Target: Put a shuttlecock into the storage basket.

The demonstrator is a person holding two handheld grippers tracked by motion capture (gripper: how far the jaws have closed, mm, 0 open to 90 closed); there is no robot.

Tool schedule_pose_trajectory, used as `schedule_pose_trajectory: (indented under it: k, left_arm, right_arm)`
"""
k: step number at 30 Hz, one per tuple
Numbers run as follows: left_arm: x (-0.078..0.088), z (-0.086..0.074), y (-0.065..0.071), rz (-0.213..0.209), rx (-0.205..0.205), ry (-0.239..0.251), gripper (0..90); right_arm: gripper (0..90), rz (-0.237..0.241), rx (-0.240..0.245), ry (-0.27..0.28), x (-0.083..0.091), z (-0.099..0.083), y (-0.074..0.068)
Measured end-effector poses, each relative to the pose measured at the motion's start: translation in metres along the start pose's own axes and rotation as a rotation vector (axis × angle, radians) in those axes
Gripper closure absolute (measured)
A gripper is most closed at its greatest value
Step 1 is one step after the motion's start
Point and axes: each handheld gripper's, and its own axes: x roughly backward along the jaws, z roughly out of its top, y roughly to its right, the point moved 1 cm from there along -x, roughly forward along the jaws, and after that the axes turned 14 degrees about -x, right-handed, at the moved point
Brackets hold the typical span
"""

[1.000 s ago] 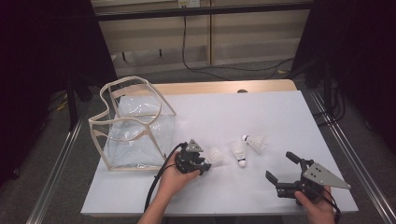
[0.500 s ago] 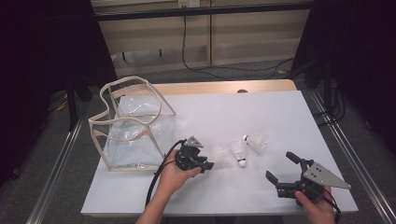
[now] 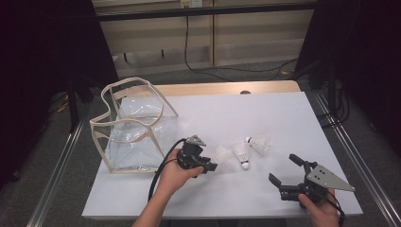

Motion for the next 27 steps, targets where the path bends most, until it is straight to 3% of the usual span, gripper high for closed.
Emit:
schedule_pose_trajectory:
  k: [27]
  left_arm:
    - [0.021,0.029,-0.005,-0.019,-0.004,-0.008,65.7]
  right_arm:
    - [1.1,0.007,0.0,0.0,0.0,0.0,-0.001]
